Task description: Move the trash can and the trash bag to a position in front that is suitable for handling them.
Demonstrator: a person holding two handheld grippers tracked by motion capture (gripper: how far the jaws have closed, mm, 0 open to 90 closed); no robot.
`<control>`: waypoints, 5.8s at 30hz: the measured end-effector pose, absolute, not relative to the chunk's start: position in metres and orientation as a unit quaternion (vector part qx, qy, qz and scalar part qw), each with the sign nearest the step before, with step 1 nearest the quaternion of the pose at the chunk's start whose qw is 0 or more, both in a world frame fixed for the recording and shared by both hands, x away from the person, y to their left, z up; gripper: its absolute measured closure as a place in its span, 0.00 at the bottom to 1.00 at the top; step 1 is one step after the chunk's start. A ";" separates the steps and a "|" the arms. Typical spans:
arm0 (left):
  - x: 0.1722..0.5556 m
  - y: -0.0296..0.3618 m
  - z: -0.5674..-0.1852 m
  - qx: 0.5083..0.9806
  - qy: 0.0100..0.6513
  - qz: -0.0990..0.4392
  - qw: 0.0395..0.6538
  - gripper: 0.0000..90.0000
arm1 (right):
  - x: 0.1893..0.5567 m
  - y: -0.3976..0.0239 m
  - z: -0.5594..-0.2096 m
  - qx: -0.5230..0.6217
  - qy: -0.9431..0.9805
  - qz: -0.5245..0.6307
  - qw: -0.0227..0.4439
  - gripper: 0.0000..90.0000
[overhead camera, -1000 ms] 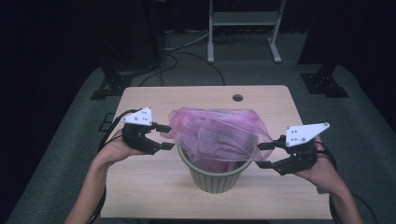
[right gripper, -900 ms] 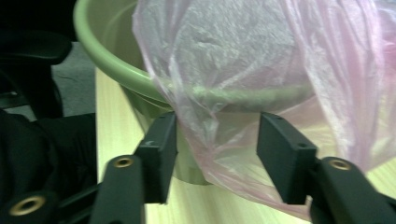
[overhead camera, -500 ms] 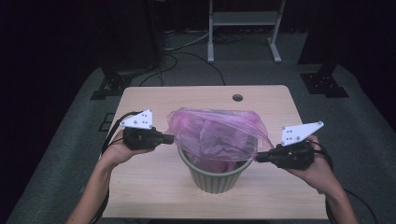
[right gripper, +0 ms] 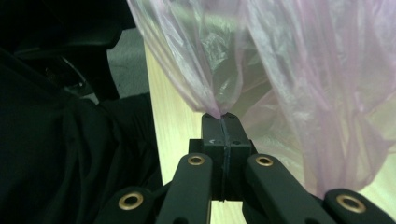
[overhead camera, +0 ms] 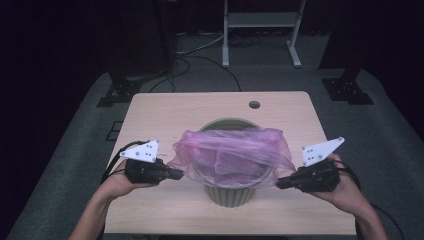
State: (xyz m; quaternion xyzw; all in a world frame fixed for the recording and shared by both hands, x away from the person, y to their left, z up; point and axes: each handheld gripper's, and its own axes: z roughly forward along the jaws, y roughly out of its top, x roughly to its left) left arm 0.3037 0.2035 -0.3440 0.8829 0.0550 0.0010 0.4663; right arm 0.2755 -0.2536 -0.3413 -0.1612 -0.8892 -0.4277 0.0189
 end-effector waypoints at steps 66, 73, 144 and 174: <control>0.311 0.193 -0.277 0.878 0.084 0.088 0.464 0.62 | 0.279 -0.232 -0.293 -0.141 -0.873 -0.442 -0.151 0.50; 0.328 0.192 -0.282 0.871 0.111 0.092 0.469 0.99 | 0.291 -0.231 -0.290 -0.185 -0.870 -0.442 -0.119 0.96; 0.407 0.200 -0.344 0.840 0.248 0.073 0.477 0.62 | 0.376 -0.260 -0.345 -0.401 -0.768 -0.496 -0.054 0.81; 0.353 0.226 -0.304 0.840 0.120 0.043 0.528 0.39 | 0.300 -0.267 -0.312 -0.201 -0.815 -0.543 -0.031 0.57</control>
